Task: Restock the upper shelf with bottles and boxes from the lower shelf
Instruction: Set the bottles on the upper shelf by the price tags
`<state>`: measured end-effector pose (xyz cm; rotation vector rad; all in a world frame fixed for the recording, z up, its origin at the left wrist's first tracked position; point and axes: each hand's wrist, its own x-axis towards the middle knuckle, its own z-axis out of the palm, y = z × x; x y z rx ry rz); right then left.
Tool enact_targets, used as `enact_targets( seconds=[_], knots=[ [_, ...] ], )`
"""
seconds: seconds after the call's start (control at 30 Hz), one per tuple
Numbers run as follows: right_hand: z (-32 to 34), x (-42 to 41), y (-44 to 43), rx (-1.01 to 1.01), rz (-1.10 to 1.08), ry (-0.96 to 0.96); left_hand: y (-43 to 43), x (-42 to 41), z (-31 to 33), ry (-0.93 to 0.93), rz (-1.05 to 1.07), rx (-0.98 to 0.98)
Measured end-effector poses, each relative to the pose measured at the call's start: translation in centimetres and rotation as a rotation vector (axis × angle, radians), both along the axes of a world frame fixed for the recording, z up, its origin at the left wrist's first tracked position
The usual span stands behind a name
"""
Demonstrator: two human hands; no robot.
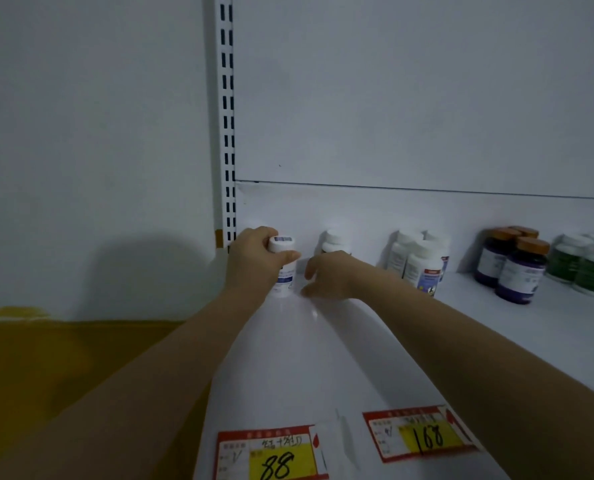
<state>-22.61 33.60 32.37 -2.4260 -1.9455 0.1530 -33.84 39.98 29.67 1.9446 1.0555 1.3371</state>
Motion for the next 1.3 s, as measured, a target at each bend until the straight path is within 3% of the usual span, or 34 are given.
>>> enact_targets(
  seconds=[0.1, 0.37, 0.7, 0.77, 0.9, 1.03, 1.3],
  knots=[
    [0.1, 0.0, 0.3, -0.002, 0.011, 0.009, 0.0, 0.5, 0.2, 0.037, 0.025, 0.084],
    [0.0, 0.4, 0.4, 0.016, 0.024, -0.01, 1.4, 1.4, 0.8, 0.189, 0.117, 0.092],
    [0.0, 0.0, 0.2, 0.014, 0.027, -0.058, 0.1, 0.4, 0.2, 0.155, 0.093, 0.218],
    [0.1, 0.0, 0.2, 0.007, 0.019, -0.078, -0.3, -0.3, 0.1, 0.272, 0.102, 0.229],
    [0.7, -0.6, -0.1, 0.001, 0.008, -0.125, -0.7, -2.3, 0.6, 0.686, 0.09, 0.095],
    [1.4, -1.6, -1.4, 0.014, 0.012, -0.13, -1.6, -4.1, 1.2, 0.901, 0.021, -0.004],
    [2.1, -3.0, -5.9, -0.002, -0.028, -0.136, -4.7, -6.2, 1.3, 1.022, -0.041, -0.034]
  ],
)
